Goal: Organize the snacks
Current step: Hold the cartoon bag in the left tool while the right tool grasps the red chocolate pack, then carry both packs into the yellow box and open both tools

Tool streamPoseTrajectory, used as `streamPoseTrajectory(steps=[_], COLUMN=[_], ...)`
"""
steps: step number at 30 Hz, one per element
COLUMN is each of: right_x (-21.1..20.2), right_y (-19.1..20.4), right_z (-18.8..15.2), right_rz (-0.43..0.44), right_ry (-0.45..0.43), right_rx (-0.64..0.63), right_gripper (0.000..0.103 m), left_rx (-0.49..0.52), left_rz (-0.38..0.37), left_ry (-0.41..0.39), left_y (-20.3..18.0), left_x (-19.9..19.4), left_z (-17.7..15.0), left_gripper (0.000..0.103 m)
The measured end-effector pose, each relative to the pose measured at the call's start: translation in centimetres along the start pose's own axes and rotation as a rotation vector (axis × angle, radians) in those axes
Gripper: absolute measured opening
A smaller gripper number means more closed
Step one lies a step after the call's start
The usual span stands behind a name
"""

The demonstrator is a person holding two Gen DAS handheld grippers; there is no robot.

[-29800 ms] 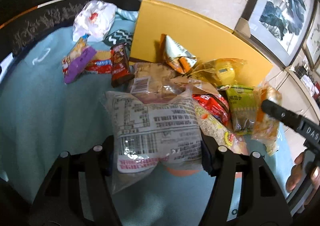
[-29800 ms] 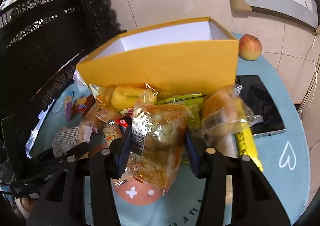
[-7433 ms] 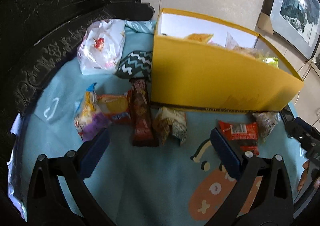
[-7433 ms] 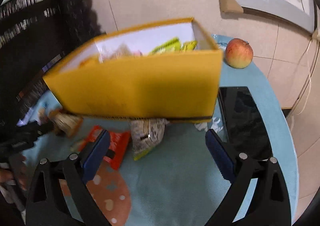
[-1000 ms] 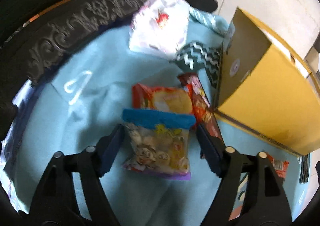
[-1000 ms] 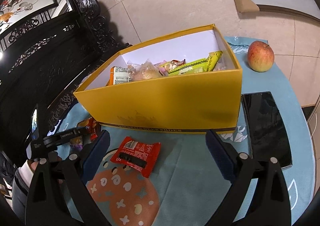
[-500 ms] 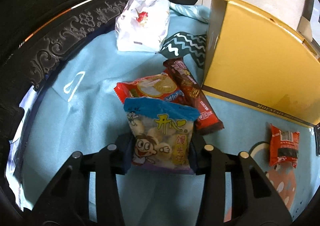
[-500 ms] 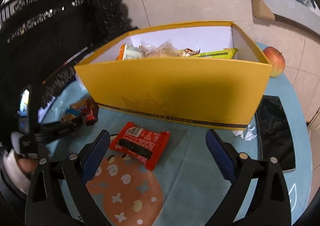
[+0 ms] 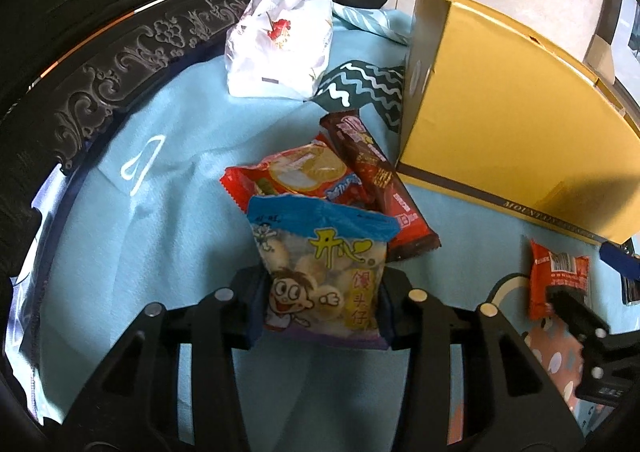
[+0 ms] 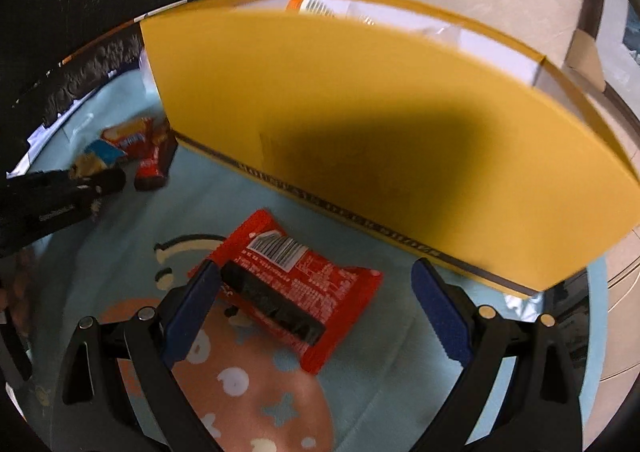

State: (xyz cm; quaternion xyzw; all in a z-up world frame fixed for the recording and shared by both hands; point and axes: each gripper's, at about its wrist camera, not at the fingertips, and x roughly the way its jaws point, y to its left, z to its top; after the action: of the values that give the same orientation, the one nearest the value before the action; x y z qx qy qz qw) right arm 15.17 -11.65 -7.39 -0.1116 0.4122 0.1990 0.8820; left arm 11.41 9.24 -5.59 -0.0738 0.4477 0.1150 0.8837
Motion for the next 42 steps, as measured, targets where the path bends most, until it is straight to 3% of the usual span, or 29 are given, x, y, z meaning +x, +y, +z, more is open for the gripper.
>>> streamPoseTrajectory(steps=[5,10,16,32,42], right_x=[1.7,0.8,0.0,-5.4,-9.8], right_y=[0.5,1.1,2.2,0.3,-0.5], right_z=[-0.5,-0.8,-1.0,-1.8,-1.7], right_rz=[0.055,0.105,0.083,0.096,0.101], right_ry=[0.047,0.030,-0.004,-0.110,-0.211], right_rx=[-0.026,-0.073,-0.086,-0.013,0.014], right_gripper=[0.096,0.059,0.048,0.044,0.044], left_rx=[0.004,0.011,0.025,0.039,0.089], left_rz=[-0.003,-0.001,-0.007,-0.019,-0.061], left_ry=[0.006,0.008,0.010,-0.025,-0.114], left_y=[0.0,0.0,-0.2,-0.1,-1.2], left_x=[0.1,0.2,0.2,-2.0,-6.5], left_z=[-0.1,0.0,0.0,-0.6,-0.4], left_gripper=[0.044,0.044,0.044,0.044,0.044])
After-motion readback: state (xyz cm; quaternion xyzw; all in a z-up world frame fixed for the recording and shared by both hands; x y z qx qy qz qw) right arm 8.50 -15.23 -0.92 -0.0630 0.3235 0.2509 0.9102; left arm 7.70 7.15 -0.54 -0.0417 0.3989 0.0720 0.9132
